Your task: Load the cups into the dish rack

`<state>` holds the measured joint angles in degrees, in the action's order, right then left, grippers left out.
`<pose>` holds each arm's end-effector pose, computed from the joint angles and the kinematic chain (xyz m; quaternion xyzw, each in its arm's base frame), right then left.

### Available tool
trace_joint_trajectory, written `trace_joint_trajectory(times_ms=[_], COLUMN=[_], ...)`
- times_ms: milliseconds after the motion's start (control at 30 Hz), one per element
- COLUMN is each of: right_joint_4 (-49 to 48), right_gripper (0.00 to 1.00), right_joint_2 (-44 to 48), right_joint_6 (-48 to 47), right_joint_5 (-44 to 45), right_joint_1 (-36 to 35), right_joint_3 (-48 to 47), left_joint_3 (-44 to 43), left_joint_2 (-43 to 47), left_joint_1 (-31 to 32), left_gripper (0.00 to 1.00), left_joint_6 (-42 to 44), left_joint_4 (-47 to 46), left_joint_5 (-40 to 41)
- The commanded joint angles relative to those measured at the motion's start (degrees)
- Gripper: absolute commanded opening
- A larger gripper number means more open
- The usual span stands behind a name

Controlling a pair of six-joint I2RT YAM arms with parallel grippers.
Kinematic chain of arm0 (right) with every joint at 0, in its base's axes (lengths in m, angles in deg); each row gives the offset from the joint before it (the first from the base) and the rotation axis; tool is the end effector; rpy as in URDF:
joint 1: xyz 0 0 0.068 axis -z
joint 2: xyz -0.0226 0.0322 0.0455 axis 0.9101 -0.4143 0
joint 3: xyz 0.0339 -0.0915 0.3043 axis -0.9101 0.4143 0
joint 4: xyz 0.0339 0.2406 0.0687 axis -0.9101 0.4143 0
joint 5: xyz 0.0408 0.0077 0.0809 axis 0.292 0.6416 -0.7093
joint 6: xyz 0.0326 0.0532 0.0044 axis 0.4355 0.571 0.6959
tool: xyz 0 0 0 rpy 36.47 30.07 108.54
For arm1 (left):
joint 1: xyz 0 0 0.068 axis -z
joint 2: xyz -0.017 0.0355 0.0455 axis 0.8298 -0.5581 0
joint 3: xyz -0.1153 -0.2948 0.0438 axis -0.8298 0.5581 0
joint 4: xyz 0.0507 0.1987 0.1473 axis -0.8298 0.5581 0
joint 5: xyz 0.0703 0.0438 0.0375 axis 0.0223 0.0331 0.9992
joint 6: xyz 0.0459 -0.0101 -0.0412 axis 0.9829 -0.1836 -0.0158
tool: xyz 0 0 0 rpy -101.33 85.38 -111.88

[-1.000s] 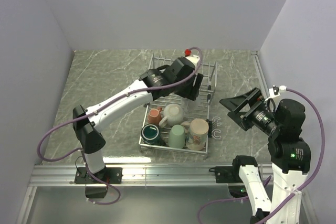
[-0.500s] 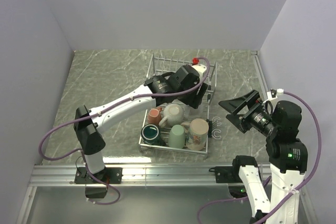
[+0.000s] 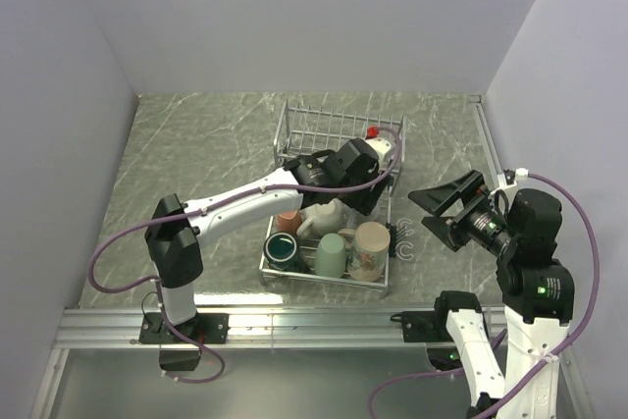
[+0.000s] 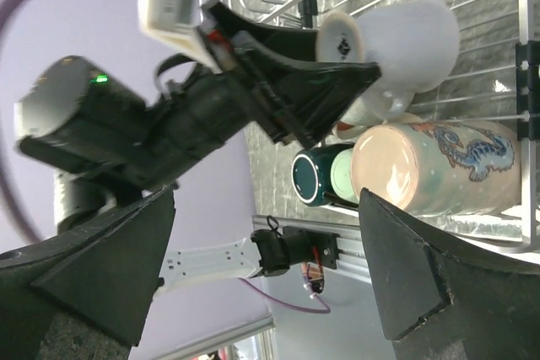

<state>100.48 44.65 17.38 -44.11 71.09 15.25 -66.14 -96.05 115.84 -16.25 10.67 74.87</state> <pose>0.0300 0.0245 0.4055 0.2657 0.7815 0.4394 0.3545 0.2203 -0.3644 0.3651 0.2940 0.8662 -0.2013 0.3505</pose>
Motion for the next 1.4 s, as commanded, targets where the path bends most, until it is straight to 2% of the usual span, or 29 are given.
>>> trace_joint_trajectory(times_ms=[0, 167, 367, 500, 533, 600, 667, 700, 867, 900, 1067, 1167, 1233, 1367], right_joint_4=[0.3, 0.4, 0.1, -1.3, -1.8, -2.9, -3.8, -4.7, -6.2, -6.7, -8.3, -8.9, -9.2, -9.9], right_gripper=[0.96, 0.96, 0.95, 0.95, 0.95, 0.95, 0.95, 0.95, 0.95, 0.95, 0.95, 0.95, 0.95, 0.95], right_joint_2=[0.5, 0.6, 0.9, 1.2, 1.4, 1.4, 1.2, 1.1, -0.4, -0.5, -1.3, -1.6, -1.8, -2.2], right_joint_6=[-1.0, -1.0, -1.3, -0.8, -0.6, -0.1, 0.3, 0.3, -0.1, -0.1, 0.0, -0.1, -0.2, -0.1], right_joint_5=[0.1, -0.1, -0.2, -0.5, -0.8, -1.0, -1.4, -1.6, -1.8, -1.9, -2.5, -2.8, -2.8, -3.0], right_joint_1=[-0.1, 0.0, -0.1, 0.0, 0.0, -0.1, -0.1, 0.0, -0.1, -0.1, -0.1, -0.1, -0.1, 0.0], right_joint_3=[-0.5, 0.0, 0.9, 2.4, 3.2, 3.8, 4.5, 4.6, 4.6, 4.7, 5.5, 5.9, 6.0, 6.3], left_joint_3=[2.1, 4.9, 5.0, 5.2, 5.1, 5.5, 6.4, 6.7, 7.4, 7.3, 6.6, 6.1, 5.7, 4.7], left_joint_2=[0.6, 0.3, -0.8, -0.8, -1.2, -1.1, -0.7, -0.7, 0.1, 0.1, 0.0, -0.2, 0.1, 0.3], left_joint_1=[0.4, 0.5, 0.5, 0.5, 0.5, 0.5, 0.6, 0.6, 0.6, 0.6, 0.6, 0.6, 0.6, 0.6], left_gripper=[0.00, 0.00, 0.01, 0.14, 0.22, 0.32, 0.38, 0.47, 0.62, 0.67, 0.70, 0.76, 0.89, 0.93], left_joint_6=[-0.2, -1.5, -2.9, -4.5, -4.5, -4.7, -5.1, -5.0, -5.4, -5.4, -5.6, -5.8, -6.1, -6.2], left_joint_4=[-8.3, -11.1, -10.2, -9.1, -8.7, -8.3, -8.3, -8.0, -7.1, -6.6, -5.6, -5.0, -4.8, -4.0], left_joint_5=[0.6, 2.8, 1.3, -0.8, -1.9, -2.9, -2.7, -2.7, -0.9, -0.7, 0.2, 0.7, 2.0, 3.4])
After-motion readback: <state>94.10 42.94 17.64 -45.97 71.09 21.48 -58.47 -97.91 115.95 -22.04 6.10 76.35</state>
